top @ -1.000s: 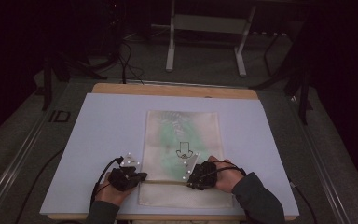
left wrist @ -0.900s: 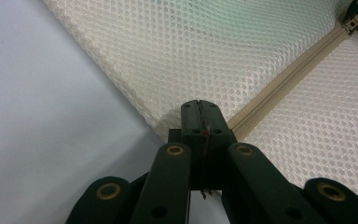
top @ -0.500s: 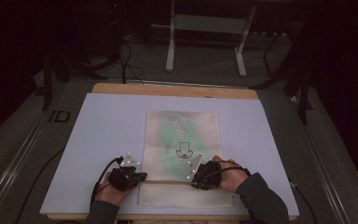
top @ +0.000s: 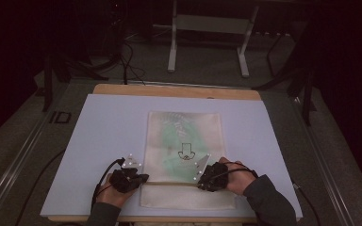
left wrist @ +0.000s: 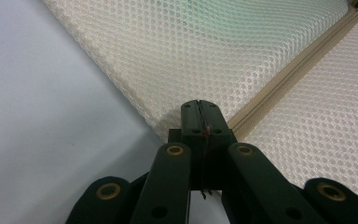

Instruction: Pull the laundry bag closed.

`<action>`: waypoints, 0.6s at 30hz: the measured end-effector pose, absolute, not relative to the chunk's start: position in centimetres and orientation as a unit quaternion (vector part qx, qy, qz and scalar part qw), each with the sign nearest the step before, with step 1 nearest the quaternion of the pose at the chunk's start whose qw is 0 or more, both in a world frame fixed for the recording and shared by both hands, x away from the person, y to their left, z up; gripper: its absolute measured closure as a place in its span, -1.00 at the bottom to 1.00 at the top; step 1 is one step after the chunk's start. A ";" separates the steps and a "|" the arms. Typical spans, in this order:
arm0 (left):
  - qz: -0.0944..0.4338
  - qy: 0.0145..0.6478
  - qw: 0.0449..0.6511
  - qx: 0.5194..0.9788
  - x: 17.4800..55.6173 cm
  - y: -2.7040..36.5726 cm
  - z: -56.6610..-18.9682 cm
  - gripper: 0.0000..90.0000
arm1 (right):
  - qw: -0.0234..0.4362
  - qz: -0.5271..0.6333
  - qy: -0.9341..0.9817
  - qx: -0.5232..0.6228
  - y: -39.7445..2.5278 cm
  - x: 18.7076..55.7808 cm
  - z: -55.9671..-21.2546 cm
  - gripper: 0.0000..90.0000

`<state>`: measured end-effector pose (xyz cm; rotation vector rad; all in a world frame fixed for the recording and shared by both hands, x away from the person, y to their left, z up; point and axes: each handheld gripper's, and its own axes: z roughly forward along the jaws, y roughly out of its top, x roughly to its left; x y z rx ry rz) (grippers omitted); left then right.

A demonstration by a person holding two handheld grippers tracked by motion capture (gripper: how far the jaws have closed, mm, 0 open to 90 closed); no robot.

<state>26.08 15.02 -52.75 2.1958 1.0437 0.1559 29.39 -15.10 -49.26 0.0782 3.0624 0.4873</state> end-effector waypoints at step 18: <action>0.060 0.402 0.345 0.846 26.1 15.0 -52.7 0.99 | 0.017 0.159 0.986 0.044 -17.3 29.5 -49.1 0.83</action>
